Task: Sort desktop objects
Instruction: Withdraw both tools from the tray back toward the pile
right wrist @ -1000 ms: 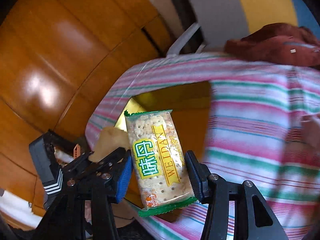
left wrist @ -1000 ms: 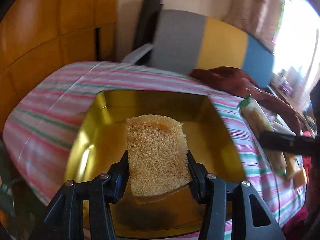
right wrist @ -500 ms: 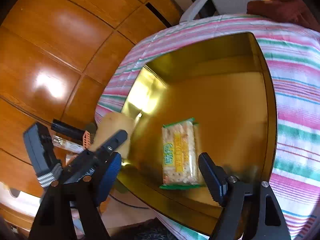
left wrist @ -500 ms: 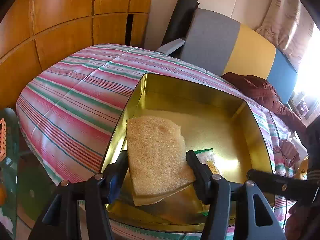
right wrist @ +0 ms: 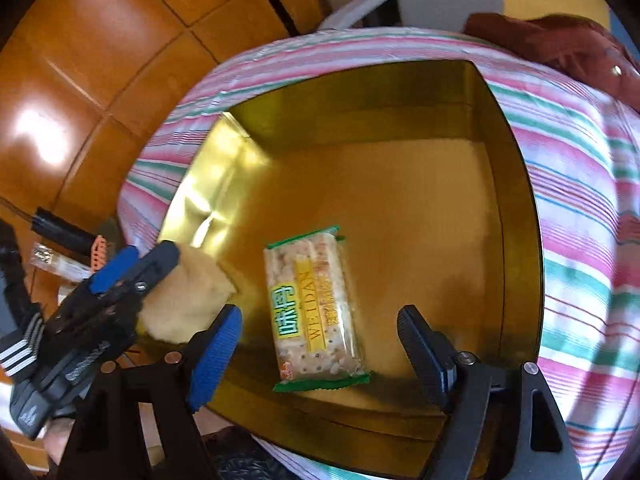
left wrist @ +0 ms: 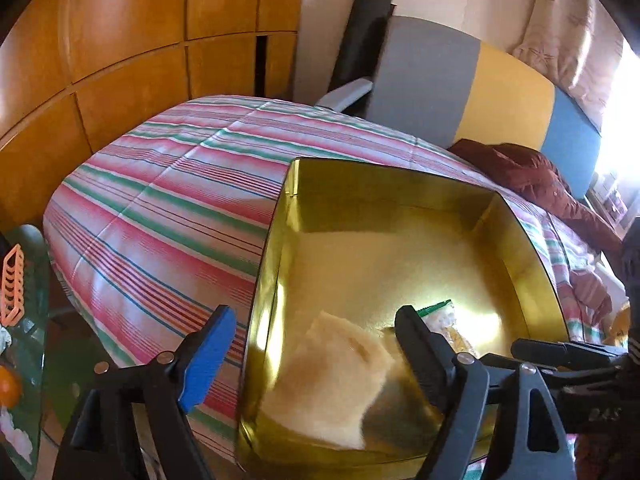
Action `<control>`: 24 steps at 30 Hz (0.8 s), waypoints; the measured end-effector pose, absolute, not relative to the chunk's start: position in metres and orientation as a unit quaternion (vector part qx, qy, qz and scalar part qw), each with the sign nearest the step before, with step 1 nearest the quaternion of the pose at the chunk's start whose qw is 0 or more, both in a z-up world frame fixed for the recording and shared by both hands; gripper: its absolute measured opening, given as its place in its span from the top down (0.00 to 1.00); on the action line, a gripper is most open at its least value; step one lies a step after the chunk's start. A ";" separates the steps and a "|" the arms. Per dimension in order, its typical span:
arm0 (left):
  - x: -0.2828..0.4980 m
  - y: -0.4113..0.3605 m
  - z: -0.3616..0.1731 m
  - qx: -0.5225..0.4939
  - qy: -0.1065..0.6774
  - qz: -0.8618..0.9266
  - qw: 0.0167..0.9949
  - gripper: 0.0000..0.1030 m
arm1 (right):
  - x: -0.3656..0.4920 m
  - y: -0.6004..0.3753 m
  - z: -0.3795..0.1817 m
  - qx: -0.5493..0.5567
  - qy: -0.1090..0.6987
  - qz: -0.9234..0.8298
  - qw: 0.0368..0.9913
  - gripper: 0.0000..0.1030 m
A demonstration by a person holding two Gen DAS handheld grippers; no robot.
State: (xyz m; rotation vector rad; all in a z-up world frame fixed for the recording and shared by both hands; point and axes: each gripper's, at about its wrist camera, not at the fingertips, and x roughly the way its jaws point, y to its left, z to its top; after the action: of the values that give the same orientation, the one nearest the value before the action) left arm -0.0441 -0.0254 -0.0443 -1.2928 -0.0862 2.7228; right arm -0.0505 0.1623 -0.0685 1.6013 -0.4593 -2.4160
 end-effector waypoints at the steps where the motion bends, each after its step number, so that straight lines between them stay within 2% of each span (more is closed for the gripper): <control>1: -0.043 -0.024 -0.044 -0.427 -0.027 0.902 0.065 0.19 | -0.049 0.167 -0.072 0.546 -0.155 -0.818 0.093 0.22; 7: -0.037 -0.011 -0.043 -0.421 -0.014 0.903 0.081 0.19 | -0.034 0.193 -0.083 0.546 -0.172 -0.817 0.066 0.21; 12: -0.031 0.000 -0.037 -0.413 -0.003 0.906 0.092 0.19 | -0.026 0.203 -0.069 0.507 -0.195 -0.834 0.094 0.17; 17: -0.024 0.006 -0.028 -0.406 0.001 0.908 0.100 0.19 | -0.015 0.199 -0.050 0.469 -0.161 -0.864 0.090 0.08; 24: -0.012 0.017 -0.014 -0.392 0.013 0.914 0.110 0.19 | 0.009 0.200 -0.016 0.413 -0.126 -0.899 0.072 0.07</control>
State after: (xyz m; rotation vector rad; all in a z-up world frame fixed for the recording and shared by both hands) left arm -0.0122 0.0167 -0.0136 -1.1510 0.0371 2.6856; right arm 0.0094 0.2003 -0.0161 1.2422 -0.3774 -2.7026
